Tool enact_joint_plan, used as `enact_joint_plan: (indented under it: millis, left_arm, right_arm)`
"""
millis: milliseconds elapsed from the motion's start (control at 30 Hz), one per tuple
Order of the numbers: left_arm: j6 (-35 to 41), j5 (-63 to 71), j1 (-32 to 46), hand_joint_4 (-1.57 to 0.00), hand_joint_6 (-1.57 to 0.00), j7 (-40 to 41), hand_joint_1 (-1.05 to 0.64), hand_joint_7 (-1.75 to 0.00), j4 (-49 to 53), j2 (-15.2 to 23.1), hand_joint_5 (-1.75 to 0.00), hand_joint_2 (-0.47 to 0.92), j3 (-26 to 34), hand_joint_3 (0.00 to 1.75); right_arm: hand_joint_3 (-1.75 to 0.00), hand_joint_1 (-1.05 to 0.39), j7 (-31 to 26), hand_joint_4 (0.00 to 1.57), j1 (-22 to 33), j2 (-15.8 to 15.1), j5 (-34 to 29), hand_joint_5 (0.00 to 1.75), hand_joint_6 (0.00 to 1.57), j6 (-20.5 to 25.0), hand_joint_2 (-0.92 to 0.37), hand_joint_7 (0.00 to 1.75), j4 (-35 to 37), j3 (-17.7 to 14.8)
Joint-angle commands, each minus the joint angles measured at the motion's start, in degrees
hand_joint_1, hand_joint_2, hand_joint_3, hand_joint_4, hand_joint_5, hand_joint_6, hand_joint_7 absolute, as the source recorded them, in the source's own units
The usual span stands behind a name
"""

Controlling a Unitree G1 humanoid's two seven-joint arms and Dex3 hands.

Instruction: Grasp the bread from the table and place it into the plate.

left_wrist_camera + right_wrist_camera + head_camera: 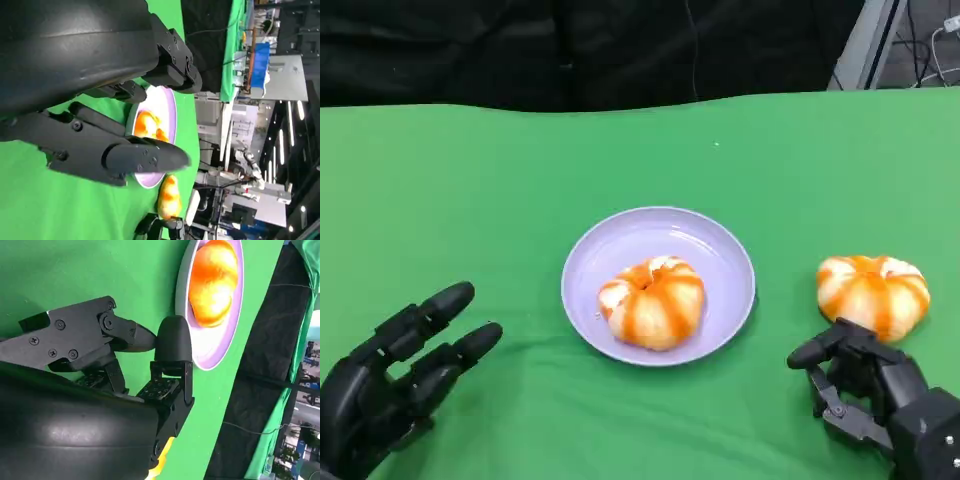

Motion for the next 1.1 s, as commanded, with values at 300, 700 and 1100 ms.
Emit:
enact_joint_plan:
  millis: [300,700,1100]
  left_arm:
    - [-3.3,2.9,-2.8,-0.64,-0.6,3.2,0.23,-0.03,4.5,4.3,-0.03,0.71,2.2,1.06]
    - [-9.6,9.0,-4.3,-1.27,-1.32,9.3,0.16,-0.51,8.8,6.4,-0.8,0.65,1.2,1.06]
    - [-12.0,9.7,-3.6,-1.11,-1.09,11.9,0.1,-1.13,8.9,5.2,-1.29,0.6,0.2,1.12]
  right_arm:
    - [-0.66,-0.17,0.2,0.71,1.0,-1.3,0.2,1.75,0.72,0.1,-0.84,1.3,0.8,-0.4]
    - [-0.65,-0.18,0.0,0.72,1.1,-0.9,0.1,1.75,0.73,0.5,-0.84,1.29,0.5,-0.3]
    - [-0.64,-0.17,0.1,0.73,0.9,-1.2,0.0,1.75,0.72,0.4,-0.85,1.3,0.8,-0.3]
